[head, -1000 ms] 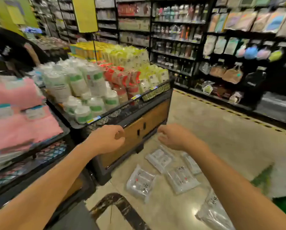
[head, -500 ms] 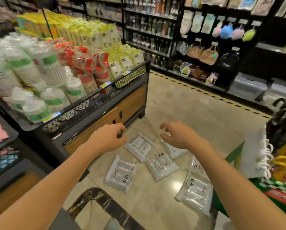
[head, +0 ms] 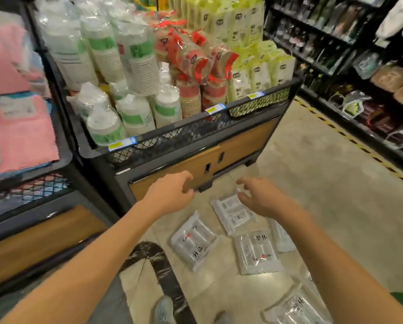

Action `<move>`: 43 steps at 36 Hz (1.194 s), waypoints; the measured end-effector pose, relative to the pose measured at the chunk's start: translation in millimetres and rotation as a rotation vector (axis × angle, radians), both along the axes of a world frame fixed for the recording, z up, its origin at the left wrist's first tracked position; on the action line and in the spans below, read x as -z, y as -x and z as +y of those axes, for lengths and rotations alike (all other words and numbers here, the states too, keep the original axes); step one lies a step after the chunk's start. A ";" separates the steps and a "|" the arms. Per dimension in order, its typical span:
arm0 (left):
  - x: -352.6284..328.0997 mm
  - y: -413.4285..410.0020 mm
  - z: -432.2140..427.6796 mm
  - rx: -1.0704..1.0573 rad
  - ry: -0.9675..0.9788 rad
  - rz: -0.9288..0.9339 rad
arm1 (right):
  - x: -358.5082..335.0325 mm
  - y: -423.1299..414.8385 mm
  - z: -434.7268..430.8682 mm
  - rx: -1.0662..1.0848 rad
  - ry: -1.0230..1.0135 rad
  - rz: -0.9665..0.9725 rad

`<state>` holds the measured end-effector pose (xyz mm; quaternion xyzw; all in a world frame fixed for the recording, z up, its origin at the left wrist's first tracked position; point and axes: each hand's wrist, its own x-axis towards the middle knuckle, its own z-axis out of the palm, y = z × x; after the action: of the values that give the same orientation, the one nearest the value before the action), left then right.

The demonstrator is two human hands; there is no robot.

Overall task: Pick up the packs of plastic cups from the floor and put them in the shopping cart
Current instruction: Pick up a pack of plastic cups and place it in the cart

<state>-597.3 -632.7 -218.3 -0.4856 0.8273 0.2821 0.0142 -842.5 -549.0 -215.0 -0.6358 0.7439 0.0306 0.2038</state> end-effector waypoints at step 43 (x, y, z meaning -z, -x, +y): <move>893.1 82.7 37.3 -1.070 -0.259 0.122 | 894.2 94.4 -154.0 -0.377 -0.136 -0.438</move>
<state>-680.0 -595.4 -1111.4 -0.8154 0.4228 0.3770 -0.1193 -937.0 -703.0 -1109.2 -0.7391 0.5471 -0.0203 0.3924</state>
